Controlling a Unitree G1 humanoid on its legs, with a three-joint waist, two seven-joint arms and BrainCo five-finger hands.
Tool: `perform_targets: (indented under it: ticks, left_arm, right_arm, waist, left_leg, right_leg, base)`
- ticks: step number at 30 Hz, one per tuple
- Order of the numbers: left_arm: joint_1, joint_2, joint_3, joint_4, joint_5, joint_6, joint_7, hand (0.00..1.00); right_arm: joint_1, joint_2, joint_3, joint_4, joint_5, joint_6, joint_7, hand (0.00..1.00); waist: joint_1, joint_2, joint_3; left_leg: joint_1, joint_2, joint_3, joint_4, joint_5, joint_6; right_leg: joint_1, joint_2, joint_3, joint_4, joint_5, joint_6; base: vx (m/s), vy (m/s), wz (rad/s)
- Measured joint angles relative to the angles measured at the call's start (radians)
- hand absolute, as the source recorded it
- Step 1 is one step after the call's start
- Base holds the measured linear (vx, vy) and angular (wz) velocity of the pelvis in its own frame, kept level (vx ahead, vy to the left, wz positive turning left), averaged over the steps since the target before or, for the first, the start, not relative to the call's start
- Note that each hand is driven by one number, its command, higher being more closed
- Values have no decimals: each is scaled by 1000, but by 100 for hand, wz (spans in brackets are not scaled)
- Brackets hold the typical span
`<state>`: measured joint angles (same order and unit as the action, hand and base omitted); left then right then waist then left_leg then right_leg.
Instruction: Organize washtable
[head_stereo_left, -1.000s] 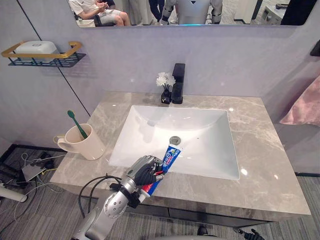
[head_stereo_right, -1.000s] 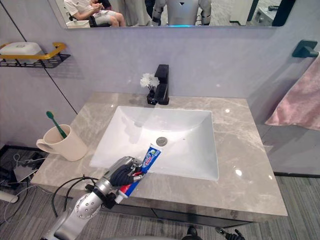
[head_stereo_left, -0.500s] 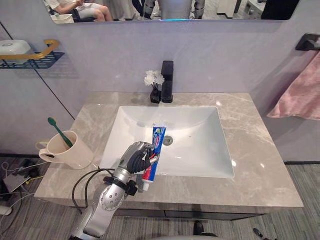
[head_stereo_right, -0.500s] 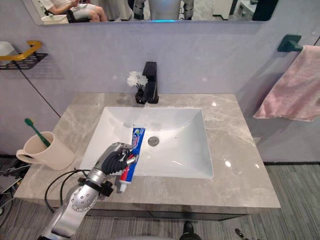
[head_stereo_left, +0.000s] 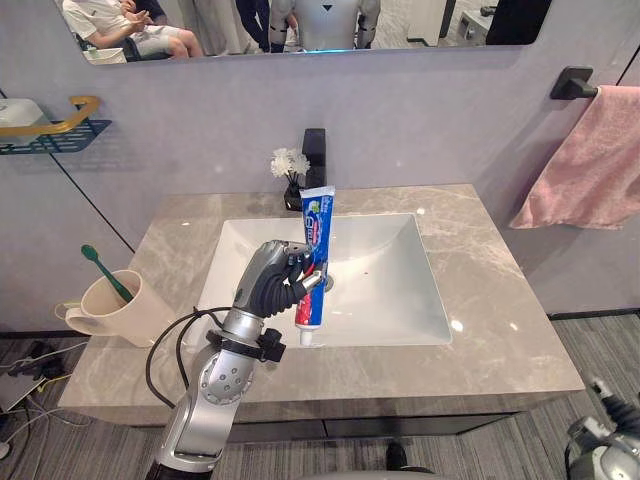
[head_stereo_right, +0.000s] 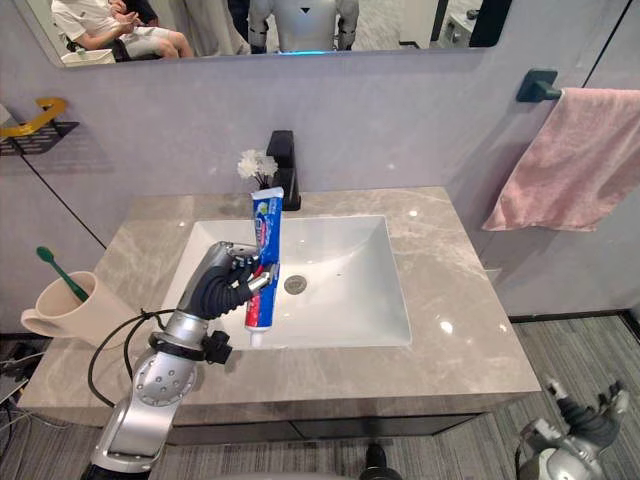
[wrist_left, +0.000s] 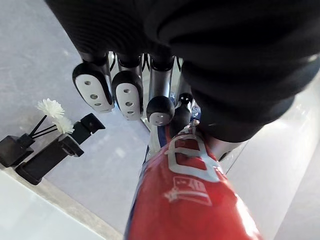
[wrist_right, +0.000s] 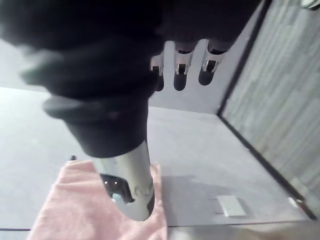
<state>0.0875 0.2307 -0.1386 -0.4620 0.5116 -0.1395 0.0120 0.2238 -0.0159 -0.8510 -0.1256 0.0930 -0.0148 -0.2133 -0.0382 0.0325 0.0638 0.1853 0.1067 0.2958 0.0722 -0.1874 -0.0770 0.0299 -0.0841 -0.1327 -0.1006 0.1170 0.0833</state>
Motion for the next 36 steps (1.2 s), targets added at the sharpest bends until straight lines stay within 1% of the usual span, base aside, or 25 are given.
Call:
perform_targets:
  ticks: [5,6,7,8,9,10,11,13,14,15,17,20,22,24,25,27,29,31,33,35,36]
  left_arm:
    - [0,-4,4,0,-4,4,-12,100]
    - [0,-4,4,0,-10,4,-13,100]
    - [0,-2,4,0,-18,4,-13,100]
    - [0,-1,5,0,-24,4,-13,100]
    - [0,-1,5,0,-31,4,-14,100]
    - [0,-1,7,-1,-40,4,-15,100]
    - [0,-1,10,-1,-40,3,-15,100]
    - [0,-1,26,-9,-49,3,-16,100]
    - [0,-1,27,-15,-50,3,-17,100]
    - [-1,-1,28,-25,-63,-1,-20,100]
    - [-1,-1,28,-41,-71,-2,-28,100]
    - [-5,-1,28,-60,-86,-8,-31,100]
    - [-22,-2,25,-60,-89,-13,-31,100]
    - [-37,-6,20,-62,-88,-25,-28,100]
    - [-40,-9,17,-62,-88,-25,-27,100]
    - [-49,-15,-1,-62,-87,-26,-9,100]
    - [-58,-14,-13,-61,-85,-27,1,100]
    - [-71,-14,-30,-61,-77,-32,17,100]
    - [-72,-14,-49,-61,-66,-40,26,100]
    - [-72,-14,-64,-61,-59,-45,34,100]
    - [-74,-14,-71,-60,-45,-45,35,100]
  right_arm:
    - [-4,-12,-9,-77,1,-27,4,0]
    - [-6,-22,7,-88,26,-39,12,0]
    - [-17,-37,34,-89,66,-61,32,0]
    - [-28,-44,47,-89,87,-71,44,0]
    - [-48,-60,83,-89,116,-91,61,0]
    - [-67,-78,129,-89,144,-97,89,0]
    - [-80,-85,156,-89,157,-98,103,0]
    - [-126,-103,258,-88,225,-100,156,0]
    - [-133,-109,284,-88,246,-101,169,0]
    - [-147,-119,326,-88,283,-106,194,0]
    - [-176,-125,380,-88,337,-113,231,0]
    - [-222,-134,478,-88,414,-116,272,0]
    - [-242,-141,545,-89,460,-115,295,0]
    - [-273,-148,642,-91,492,-113,331,0]
    - [-281,-148,665,-92,504,-113,340,0]
    - [-302,-147,739,-95,543,-110,370,0]
    - [-315,-146,781,-96,577,-105,380,0]
    - [-338,-145,856,-96,623,-93,395,0]
    - [-357,-144,910,-96,658,-85,406,0]
    - [-367,-143,939,-96,684,-82,415,0]
    - [-378,-143,964,-96,707,-74,416,0]
  waist:
    - [0,0,-13]
    - [0,-1,-14]
    - [0,-2,-14]
    - [-1,-2,-14]
    - [0,-3,-14]
    - [1,-3,-14]
    - [3,-3,-14]
    - [9,-2,-14]
    - [11,-2,-14]
    - [24,-2,-14]
    - [34,0,-13]
    - [50,0,-12]
    - [53,-1,-12]
    - [55,0,-11]
    - [55,0,-11]
    - [56,-1,-10]
    - [57,-4,-7]
    - [57,-9,0]
    - [57,-8,7]
    - [58,-8,14]
    - [57,-8,14]
  left_leg:
    - [3,0,-3,0,-1,-1]
    - [3,-2,-7,0,-1,-1]
    - [3,-3,-10,1,-3,1]
    - [3,-4,-12,2,-4,1]
    - [2,-5,-16,4,-5,1]
    - [0,-6,-22,6,-5,2]
    - [-1,-6,-25,7,-5,2]
    - [-11,-7,-41,15,-5,2]
    - [-15,-7,-47,16,-5,3]
    - [-17,-7,-53,16,-5,3]
    - [-18,-7,-60,20,-5,3]
    - [-25,-8,-77,28,-5,3]
    - [-37,-11,-95,33,-3,5]
    - [-37,-16,-102,33,-2,7]
    - [-37,-17,-103,33,-1,8]
    - [-37,-20,-106,32,1,11]
    - [-37,-21,-108,31,2,13]
    - [-38,-22,-109,31,3,14]
    - [-38,-22,-109,32,3,14]
    - [-41,-22,-109,32,4,15]
    - [-49,-22,-110,32,7,14]
  right_leg:
    - [7,2,-1,0,2,-1]
    - [8,1,-2,0,2,-1]
    - [8,0,-2,0,2,0]
    - [8,0,-2,0,2,0]
    - [9,-1,-3,0,3,0]
    - [10,-3,-6,0,4,0]
    - [10,-3,-7,0,4,0]
    - [11,-5,-18,0,5,-2]
    - [10,-6,-23,0,5,-2]
    - [10,-6,-27,0,5,-2]
    - [16,-6,-33,-1,5,-3]
    - [20,-10,-47,-1,6,-3]
    - [20,-15,-60,-1,8,-2]
    - [24,-20,-64,-1,10,0]
    - [25,-21,-66,-1,10,0]
    - [26,-24,-75,-1,21,-2]
    - [28,-26,-82,-1,23,-3]
    - [28,-27,-83,-4,24,-3]
    - [28,-27,-83,-4,24,-3]
    - [25,-27,-84,-4,24,-3]
    - [17,-27,-84,-4,26,-6]
  base:
    - [18,-14,-4]
    - [0,0,0]
    - [-32,-14,2]
    - [-44,-15,2]
    - [-52,-19,5]
    - [-55,-21,7]
    - [-59,-26,8]
    - [-63,-34,14]
    - [-60,-39,19]
    - [-38,-26,11]
    - [-28,-24,11]
    - [-23,-16,16]
    - [-19,-11,21]
    - [-18,0,11]
    - [-20,6,6]
    - [-24,6,5]
    - [-36,-3,4]
    - [-49,-13,2]
    - [-43,-21,-1]
    - [-35,-22,0]
    - [-34,-27,1]
